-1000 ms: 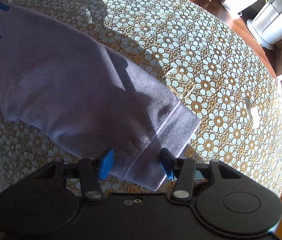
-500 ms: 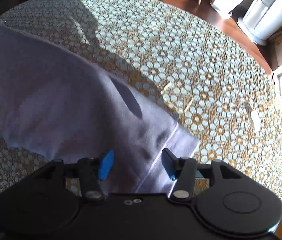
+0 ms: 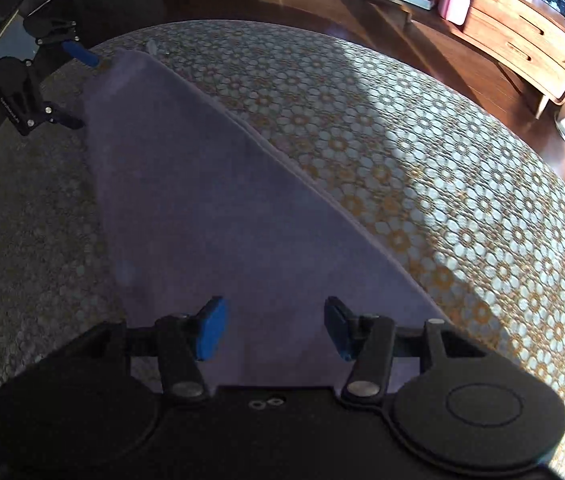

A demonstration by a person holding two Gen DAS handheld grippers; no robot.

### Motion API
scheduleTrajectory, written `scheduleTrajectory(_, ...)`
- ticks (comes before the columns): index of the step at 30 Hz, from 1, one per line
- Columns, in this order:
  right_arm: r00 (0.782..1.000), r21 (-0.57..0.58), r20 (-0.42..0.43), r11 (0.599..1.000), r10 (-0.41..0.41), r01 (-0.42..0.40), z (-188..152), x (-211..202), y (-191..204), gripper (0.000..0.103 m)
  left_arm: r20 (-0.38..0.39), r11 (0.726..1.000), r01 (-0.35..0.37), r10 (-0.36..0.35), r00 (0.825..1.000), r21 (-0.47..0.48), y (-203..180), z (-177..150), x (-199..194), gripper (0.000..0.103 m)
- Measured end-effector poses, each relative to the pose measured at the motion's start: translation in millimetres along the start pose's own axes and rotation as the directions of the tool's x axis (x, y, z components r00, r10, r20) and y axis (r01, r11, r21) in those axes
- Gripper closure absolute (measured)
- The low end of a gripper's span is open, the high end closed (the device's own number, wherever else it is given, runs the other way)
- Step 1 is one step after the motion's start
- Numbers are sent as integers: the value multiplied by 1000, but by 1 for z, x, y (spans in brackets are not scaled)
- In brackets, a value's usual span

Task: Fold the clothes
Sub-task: 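Fold the sweatshirt bundle in half with the right gripper toward the left gripper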

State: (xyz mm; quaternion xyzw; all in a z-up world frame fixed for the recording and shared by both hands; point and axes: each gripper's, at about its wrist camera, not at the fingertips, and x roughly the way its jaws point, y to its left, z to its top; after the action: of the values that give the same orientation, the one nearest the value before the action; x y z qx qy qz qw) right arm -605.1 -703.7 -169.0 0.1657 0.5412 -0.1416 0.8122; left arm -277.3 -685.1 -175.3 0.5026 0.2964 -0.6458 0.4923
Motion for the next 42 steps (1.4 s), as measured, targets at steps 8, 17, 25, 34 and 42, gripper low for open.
scheduleTrajectory(8,997,-138,65,990,41,-32,78,56,96,0,-25,999,0,-1,1000,-48,24,-40,-2,0)
scheduleTrajectory(17,995,-286,90,958,31,-4,154,118,179,0,-46,955,3,-17,999,-296,81,-73,-15,0)
scheduleTrajectory(25,990,-234,138,970,-38,69,189,151,209,0,-20,906,-24,17,1000,-422,117,-95,-30,0)
scheduleTrajectory(34,993,-287,86,953,-77,98,205,172,223,0,26,889,41,-33,999,-456,127,-106,-30,0)
scheduleTrajectory(42,997,-152,63,987,-32,42,219,169,194,0,95,860,162,-133,987,-484,128,-107,-28,0)
